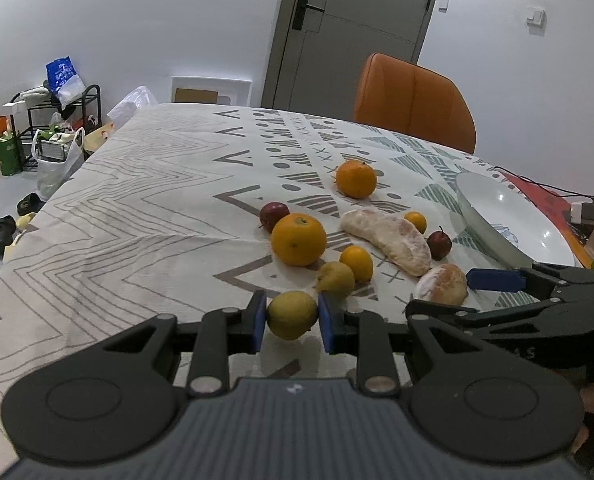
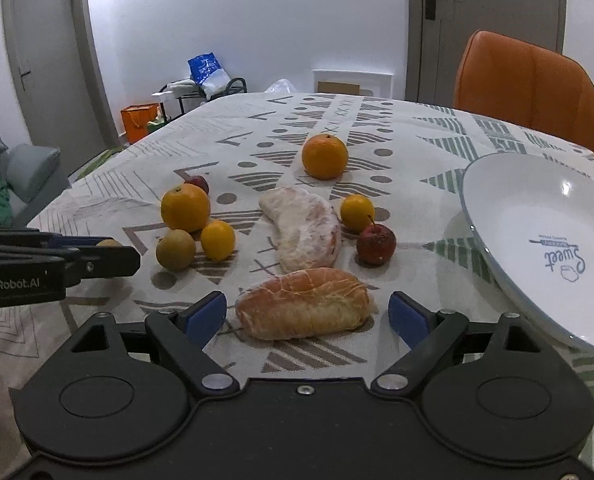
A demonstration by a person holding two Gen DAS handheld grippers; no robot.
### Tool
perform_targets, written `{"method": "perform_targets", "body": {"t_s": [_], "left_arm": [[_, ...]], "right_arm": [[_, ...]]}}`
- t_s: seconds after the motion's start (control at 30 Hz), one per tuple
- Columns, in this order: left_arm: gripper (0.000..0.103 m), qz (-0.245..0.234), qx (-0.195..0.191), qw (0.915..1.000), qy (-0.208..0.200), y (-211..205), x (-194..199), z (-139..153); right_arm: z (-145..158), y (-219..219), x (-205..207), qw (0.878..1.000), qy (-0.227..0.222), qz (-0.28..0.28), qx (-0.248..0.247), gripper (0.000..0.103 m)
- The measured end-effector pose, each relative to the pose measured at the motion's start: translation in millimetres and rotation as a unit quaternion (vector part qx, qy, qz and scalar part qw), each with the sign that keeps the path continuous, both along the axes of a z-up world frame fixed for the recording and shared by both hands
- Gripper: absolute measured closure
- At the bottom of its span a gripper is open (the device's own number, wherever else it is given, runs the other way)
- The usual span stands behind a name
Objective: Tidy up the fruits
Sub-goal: 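Grasp a yellow-green round fruit with the left tool while the right grasps a peeled pink pomelo piece, then carry both fruits over the white plate and open both tools to release them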
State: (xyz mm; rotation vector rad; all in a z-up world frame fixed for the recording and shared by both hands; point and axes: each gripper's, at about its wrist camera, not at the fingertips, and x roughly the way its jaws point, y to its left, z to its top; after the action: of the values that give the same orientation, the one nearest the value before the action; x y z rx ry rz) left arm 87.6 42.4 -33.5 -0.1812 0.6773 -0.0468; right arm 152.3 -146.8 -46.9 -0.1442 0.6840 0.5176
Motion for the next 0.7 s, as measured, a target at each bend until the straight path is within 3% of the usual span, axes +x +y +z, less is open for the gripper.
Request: {"method": "perform_targets", "body": {"t_s": [0.07, 0.1, 0.13, 0.3, 0.7], "left_arm": [[0.077, 0.001, 0.0, 1.0, -0.001, 0.2, -0.2, 0.3], [0.077, 0.002, -0.001, 1.0, -0.001, -0.2, -0.4, 0.3], [0.077, 0.003, -0.001, 1.0, -0.001, -0.9, -0.2, 0.1], [0.077, -0.004, 0.002, 1.0, -0.004, -6.9, -0.2, 1.8], [0.077, -0.023, 0.011, 0.9995, -0.019, -29.1, 7.4, 15.1]], "right_arm": [[-1.2, 2.4, -1.6, 1.0, -0.011, 0.004, -0.008, 0.024], [-1.3, 2.8, -2.2, 1.0, -0.02, 0.003, -0.013, 0.035], [-0.4, 2.5, -2.1, 1.0, -0.022, 0.006, -0.014, 0.036], [4.5, -5.4, -0.6, 1.0, -0.012, 0.013, 0.01, 0.037], [33.1, -35.0, -10.7, 0.997, -0.051, -0.002, 0.055, 0.038]]}}
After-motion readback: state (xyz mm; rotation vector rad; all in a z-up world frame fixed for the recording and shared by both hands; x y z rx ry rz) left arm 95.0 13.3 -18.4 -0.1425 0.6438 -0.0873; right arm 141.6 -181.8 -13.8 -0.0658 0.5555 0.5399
